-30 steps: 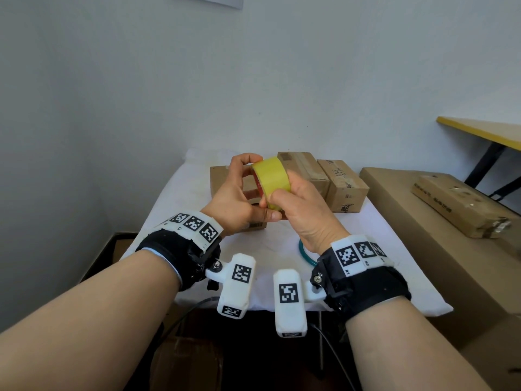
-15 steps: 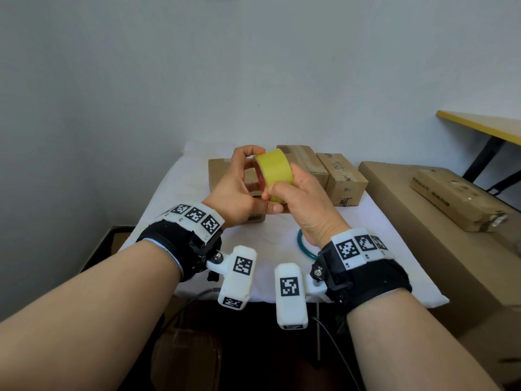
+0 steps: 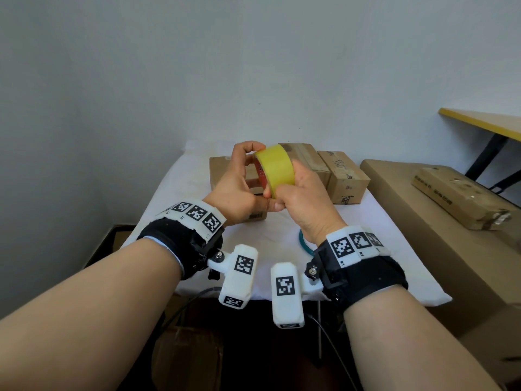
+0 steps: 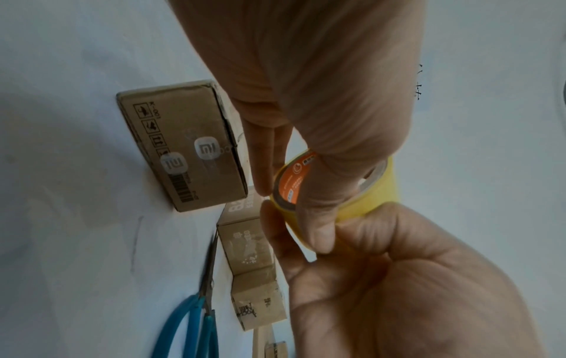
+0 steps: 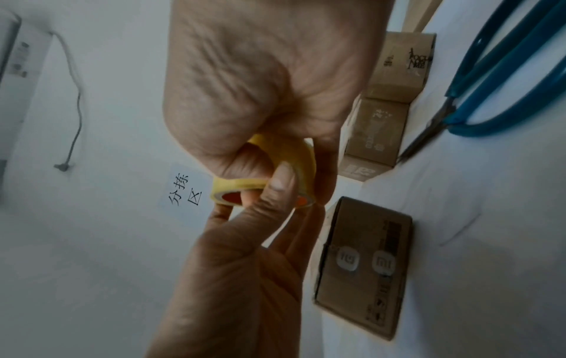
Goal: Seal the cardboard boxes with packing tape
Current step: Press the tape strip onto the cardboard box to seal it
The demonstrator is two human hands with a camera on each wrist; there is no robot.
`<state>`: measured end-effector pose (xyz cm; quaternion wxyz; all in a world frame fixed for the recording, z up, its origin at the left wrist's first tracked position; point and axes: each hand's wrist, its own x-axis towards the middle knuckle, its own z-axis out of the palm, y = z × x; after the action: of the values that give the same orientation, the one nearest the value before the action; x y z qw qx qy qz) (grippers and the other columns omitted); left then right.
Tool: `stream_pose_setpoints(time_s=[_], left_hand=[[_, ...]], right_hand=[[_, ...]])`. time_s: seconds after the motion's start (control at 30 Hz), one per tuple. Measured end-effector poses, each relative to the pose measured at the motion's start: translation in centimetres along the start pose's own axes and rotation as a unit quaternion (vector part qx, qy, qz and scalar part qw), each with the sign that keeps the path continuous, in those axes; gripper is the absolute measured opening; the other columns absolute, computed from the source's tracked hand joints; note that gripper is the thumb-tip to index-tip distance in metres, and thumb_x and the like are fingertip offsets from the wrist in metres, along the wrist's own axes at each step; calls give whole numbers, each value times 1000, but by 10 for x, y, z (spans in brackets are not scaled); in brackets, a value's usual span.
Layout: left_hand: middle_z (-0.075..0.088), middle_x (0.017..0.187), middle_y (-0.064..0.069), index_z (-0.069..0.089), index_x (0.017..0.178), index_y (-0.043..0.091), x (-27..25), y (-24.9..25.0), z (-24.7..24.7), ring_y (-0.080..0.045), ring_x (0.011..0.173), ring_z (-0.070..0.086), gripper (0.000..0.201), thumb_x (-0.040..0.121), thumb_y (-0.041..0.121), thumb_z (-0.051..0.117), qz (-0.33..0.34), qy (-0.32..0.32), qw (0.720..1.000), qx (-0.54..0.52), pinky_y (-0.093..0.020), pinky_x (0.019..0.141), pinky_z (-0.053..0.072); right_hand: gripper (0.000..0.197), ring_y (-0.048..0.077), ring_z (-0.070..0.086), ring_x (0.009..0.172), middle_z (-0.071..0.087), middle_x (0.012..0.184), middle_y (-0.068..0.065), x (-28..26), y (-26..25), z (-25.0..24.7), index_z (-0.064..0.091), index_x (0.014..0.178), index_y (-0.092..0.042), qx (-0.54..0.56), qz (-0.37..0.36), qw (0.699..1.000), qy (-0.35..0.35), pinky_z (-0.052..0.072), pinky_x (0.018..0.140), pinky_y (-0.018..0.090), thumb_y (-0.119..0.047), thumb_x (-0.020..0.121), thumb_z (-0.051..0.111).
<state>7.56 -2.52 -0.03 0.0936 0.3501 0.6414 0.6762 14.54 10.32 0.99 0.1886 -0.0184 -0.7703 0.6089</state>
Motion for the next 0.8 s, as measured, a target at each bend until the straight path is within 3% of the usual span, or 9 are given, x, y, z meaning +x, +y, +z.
stream_pose_setpoints(time_s=[0.07, 0.2, 0.27, 0.37, 0.53, 0.63, 0.8], left_hand=[[44, 132, -3, 33, 133, 23, 0, 1, -1, -20, 101, 64, 94, 64, -17, 83, -4, -5, 1000, -3, -24, 71, 57], [46, 129, -1, 34, 132, 23, -1, 0, -3, -18, 94, 67, 92, 65, -19, 81, -17, -11, 1000, -13, -26, 66, 57], [46, 133, -6, 33, 134, 21, -1, -1, -2, -19, 93, 66, 94, 64, -20, 81, -18, -12, 1000, -13, -26, 65, 56], [44, 135, -8, 33, 134, 21, 0, -1, -2, -23, 97, 65, 94, 65, -20, 81, -21, -13, 1000, -15, -27, 65, 57], [44, 134, -7, 33, 132, 22, -1, -1, -4, -25, 100, 65, 94, 64, -21, 81, -24, -11, 999, -20, -28, 63, 56], [45, 130, -3, 32, 132, 22, -2, 0, -3, -22, 100, 64, 94, 64, -21, 80, -20, -4, 1000, -17, -27, 63, 56], [44, 127, 0, 32, 135, 19, -3, 4, -3, -19, 97, 63, 95, 63, -21, 81, -11, -3, 1000, -3, -22, 65, 55]], right_hand=[[30, 14, 64, 77, 68, 75, 2, -1, 0, -2, 65, 95, -11, 5, 1, 1000, -15, 52, 73, 37, -3, 68, 55], [22, 12, 65, 79, 68, 81, 5, -4, -1, -2, 64, 109, -3, 18, 3, 1000, -16, 54, 73, 32, -5, 88, 63], [26, 12, 63, 79, 67, 81, 6, -4, 0, 0, 64, 109, -3, 19, 7, 1000, -5, 53, 71, 31, -7, 83, 65], [37, 16, 61, 83, 65, 85, 7, -2, -1, 1, 65, 104, -4, 9, 16, 1000, -1, 52, 76, 40, -16, 69, 66], [40, 18, 63, 86, 65, 90, 12, -2, 0, 3, 65, 106, -3, 18, 20, 1000, -9, 52, 78, 41, -16, 68, 65], [42, 20, 64, 87, 66, 94, 22, -2, -2, 4, 65, 106, -2, 19, 18, 1000, -9, 52, 78, 42, -15, 67, 64], [37, 11, 63, 76, 67, 78, 1, -3, -4, 3, 65, 97, -11, 6, 7, 1000, -20, 50, 71, 33, -9, 61, 57]])
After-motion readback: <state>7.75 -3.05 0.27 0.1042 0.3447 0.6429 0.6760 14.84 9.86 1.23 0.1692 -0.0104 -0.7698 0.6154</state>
